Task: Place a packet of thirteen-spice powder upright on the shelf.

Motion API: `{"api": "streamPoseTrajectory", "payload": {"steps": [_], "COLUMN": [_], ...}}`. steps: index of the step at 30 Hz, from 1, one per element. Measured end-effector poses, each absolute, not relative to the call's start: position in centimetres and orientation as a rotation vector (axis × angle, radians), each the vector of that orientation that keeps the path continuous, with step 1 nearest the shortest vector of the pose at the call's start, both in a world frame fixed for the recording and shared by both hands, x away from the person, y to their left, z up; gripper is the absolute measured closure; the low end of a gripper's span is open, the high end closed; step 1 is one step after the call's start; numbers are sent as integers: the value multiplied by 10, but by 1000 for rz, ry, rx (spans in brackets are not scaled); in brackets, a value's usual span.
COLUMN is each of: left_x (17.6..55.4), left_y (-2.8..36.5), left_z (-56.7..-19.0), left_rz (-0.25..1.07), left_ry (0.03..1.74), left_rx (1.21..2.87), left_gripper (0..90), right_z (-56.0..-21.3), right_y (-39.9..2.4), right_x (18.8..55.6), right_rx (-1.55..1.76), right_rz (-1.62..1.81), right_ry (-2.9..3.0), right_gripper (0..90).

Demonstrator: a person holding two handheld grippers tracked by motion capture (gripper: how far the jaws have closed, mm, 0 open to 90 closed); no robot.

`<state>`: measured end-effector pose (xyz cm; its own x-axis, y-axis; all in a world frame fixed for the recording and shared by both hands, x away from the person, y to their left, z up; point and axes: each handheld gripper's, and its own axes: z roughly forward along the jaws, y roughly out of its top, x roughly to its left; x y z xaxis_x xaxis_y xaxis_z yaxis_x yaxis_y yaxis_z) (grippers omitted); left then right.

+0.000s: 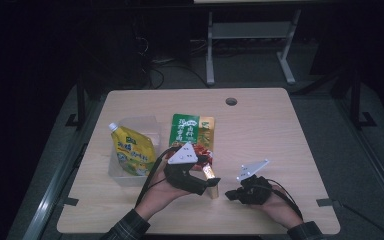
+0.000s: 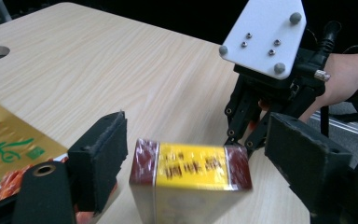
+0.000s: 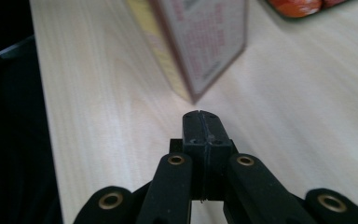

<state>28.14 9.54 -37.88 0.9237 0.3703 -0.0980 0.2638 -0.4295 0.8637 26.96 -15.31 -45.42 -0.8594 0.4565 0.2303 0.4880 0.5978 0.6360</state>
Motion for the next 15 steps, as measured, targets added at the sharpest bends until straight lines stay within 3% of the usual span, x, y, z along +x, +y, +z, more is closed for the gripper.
{"api": "streamPoseTrajectory", "payload": {"steps": [15], "left_x": [262], "left_y": [132], "left_z": [-384], "left_rz": [138], "left_ry": [515], "left_rx": [2046], "left_gripper": [169], "right_z": [-460], "right_y": [-131], "right_x": [263], "right_rx": [-771], "right_rz": [-1110], "right_ry": [-2776], "right_gripper": [900]}}
